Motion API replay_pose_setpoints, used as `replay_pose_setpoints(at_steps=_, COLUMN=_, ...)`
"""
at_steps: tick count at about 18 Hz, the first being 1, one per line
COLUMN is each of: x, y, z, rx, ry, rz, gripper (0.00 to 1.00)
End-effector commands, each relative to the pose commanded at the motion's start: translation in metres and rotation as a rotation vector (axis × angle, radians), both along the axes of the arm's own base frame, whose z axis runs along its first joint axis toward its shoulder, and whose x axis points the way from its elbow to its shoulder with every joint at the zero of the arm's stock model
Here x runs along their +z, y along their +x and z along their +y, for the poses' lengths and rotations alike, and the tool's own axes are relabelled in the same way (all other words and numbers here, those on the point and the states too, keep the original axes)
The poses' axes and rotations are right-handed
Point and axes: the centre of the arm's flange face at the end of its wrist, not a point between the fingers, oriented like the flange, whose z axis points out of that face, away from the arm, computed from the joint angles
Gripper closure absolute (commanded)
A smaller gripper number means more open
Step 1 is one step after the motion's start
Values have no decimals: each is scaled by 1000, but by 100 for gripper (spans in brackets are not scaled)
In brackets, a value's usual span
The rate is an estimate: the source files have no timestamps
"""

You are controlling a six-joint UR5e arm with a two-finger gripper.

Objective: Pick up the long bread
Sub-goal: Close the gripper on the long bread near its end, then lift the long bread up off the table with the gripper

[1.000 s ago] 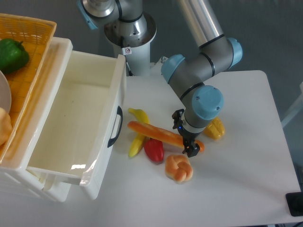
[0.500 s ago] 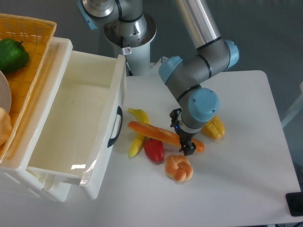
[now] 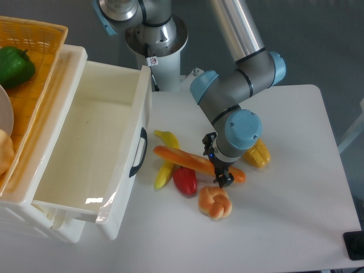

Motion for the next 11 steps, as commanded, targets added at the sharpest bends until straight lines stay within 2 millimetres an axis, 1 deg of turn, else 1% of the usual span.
replay_pose_setpoints(at_steps=1, x=0, y=0, z=0, rx=6, ry=-1, rz=-2, gripper=45)
replay_pose_setpoints(at_steps=2, x=1, y=0, z=0, rx=20, ry=-1, rz=-1, gripper=55)
replay_pose_setpoints(at_steps=4, x=6, y=-4, z=3, rx=71, ry=-2, rz=11, gripper=80)
replay_pose_setpoints(at_steps=5, x=9, y=-4, z=5, rx=92, ry=-1, rz=14, gripper=91)
replay_pose_setpoints(at_steps=7, x=15, y=-8, z=7, rx=101, ry=5, rz=25, gripper=99)
replay_pose_setpoints(at_steps=8, x=18, y=-10, z=8, rx=101, ry=5, rz=29, gripper=100)
replay_pose_setpoints(at_steps=11, x=30, y=-13, z=9, rx=108, ry=13, rz=46, gripper=100)
